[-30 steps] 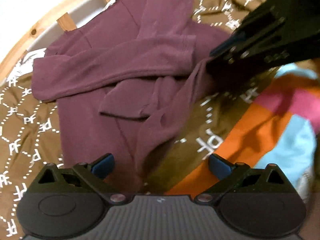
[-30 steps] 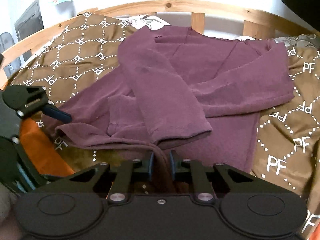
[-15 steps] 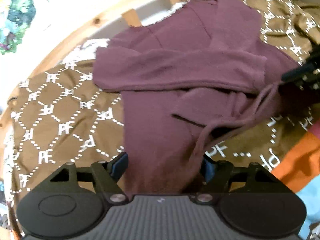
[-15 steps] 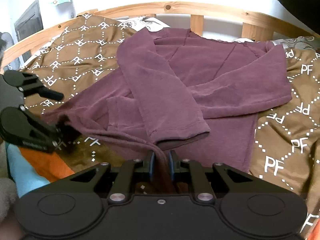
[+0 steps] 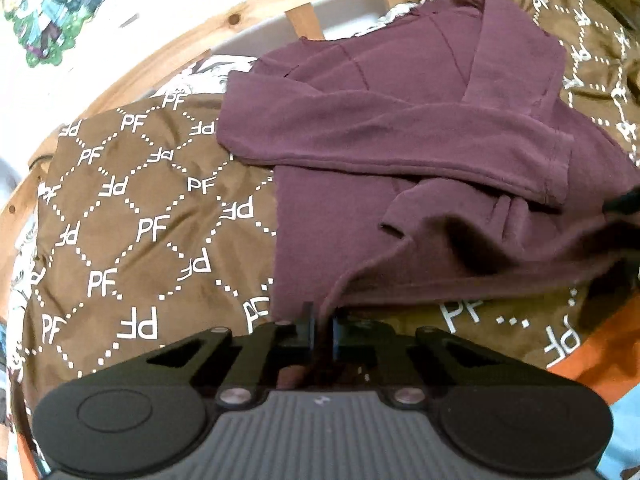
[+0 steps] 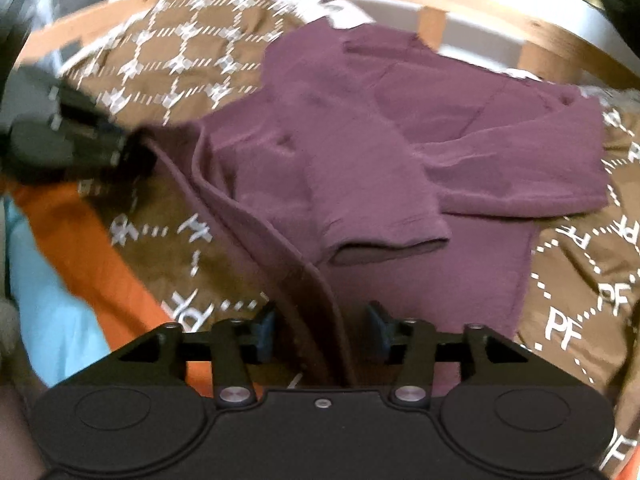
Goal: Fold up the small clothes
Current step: 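Close the left tool on the hem beside the right tool, then lift the hem with both tools and fold it toward the collar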
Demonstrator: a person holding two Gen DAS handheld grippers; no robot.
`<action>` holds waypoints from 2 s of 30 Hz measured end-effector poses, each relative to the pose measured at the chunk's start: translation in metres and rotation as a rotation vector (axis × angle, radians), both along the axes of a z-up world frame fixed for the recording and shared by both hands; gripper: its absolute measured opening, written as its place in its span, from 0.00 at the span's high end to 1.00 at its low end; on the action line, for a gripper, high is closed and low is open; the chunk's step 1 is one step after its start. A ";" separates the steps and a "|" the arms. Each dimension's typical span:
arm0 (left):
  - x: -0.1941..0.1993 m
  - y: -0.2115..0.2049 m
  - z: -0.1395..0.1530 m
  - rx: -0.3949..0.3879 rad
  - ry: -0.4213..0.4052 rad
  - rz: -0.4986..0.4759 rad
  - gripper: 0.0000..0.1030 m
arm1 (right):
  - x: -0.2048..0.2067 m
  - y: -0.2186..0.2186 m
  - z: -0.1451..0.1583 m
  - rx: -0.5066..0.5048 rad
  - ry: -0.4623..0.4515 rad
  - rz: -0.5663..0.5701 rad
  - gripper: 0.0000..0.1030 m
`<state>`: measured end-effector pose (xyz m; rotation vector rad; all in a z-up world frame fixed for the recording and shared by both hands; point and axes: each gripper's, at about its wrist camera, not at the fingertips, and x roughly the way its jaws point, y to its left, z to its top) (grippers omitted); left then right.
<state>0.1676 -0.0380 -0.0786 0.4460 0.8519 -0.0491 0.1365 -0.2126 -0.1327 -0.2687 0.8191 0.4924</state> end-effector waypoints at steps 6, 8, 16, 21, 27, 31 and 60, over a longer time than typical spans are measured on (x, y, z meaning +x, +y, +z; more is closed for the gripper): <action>-0.005 0.006 0.010 -0.057 -0.055 0.001 0.96 | -0.012 0.020 -0.012 -0.225 -0.093 0.041 0.43; -0.009 0.009 0.016 -0.075 -0.077 0.006 0.96 | -0.015 0.018 -0.014 -0.308 -0.140 0.033 0.43; -0.046 0.006 0.042 -0.075 -0.168 -0.040 0.97 | -0.035 0.007 0.003 -0.466 -0.254 0.089 0.94; -0.077 0.002 0.065 -0.105 -0.254 -0.029 0.97 | -0.065 0.003 0.029 -0.499 -0.368 0.105 0.95; -0.130 0.001 0.079 -0.120 -0.294 -0.046 0.97 | -0.113 -0.008 0.064 -0.493 -0.480 0.089 0.96; -0.173 0.007 0.091 -0.125 -0.284 -0.073 0.97 | -0.158 -0.015 0.087 -0.483 -0.484 0.122 0.96; -0.008 -0.013 0.114 -0.064 -0.323 -0.101 0.96 | -0.054 -0.041 0.135 -0.461 -0.576 -0.040 0.95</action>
